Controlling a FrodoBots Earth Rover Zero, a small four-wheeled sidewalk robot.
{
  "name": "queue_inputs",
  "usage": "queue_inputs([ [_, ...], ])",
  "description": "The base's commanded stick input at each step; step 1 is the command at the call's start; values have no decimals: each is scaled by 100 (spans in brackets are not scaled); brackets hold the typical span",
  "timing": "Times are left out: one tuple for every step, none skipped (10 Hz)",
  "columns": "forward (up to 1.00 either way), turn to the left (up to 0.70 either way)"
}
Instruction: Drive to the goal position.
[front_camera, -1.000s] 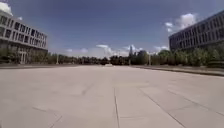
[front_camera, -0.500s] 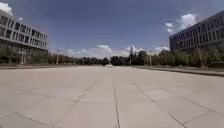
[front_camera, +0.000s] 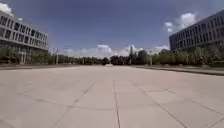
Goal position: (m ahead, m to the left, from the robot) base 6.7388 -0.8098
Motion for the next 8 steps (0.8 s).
queue_inputs([
  [50, 1],
  [50, 1],
  [50, 1],
  [50, 1],
  [50, 1],
  [50, 1],
  [50, 1],
  [50, 1],
])
